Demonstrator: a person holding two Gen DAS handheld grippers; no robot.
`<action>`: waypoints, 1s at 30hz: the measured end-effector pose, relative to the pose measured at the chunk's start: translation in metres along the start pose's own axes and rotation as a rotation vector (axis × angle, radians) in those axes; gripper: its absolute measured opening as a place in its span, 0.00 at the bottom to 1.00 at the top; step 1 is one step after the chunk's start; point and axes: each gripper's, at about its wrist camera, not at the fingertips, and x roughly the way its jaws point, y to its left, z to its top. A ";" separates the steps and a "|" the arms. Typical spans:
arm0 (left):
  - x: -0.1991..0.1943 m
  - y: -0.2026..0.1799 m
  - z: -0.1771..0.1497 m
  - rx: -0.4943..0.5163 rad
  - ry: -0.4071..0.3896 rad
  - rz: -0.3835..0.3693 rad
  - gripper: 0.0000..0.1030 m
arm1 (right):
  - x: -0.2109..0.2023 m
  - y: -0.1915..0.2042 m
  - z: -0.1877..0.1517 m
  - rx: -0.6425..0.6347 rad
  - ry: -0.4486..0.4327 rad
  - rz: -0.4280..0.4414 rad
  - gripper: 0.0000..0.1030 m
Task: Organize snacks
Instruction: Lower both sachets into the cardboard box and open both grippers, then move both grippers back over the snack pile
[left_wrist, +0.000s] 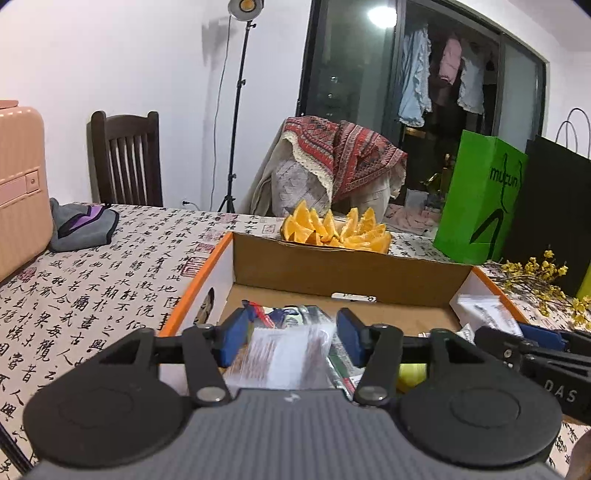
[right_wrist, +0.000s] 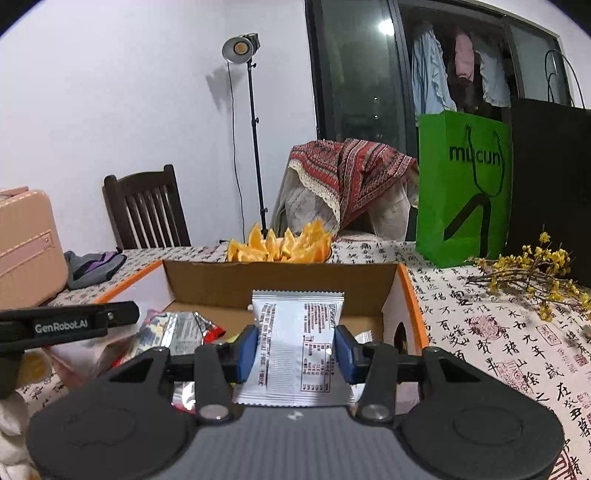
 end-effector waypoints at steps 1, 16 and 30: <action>-0.001 0.001 -0.001 -0.004 -0.008 0.000 0.75 | 0.001 -0.001 -0.001 0.002 0.007 0.005 0.47; -0.017 0.006 -0.001 -0.033 -0.081 0.018 1.00 | -0.007 -0.003 -0.003 0.014 -0.001 0.032 1.00; -0.081 0.001 0.011 -0.048 -0.123 -0.073 1.00 | -0.069 0.000 0.010 -0.025 -0.055 -0.013 1.00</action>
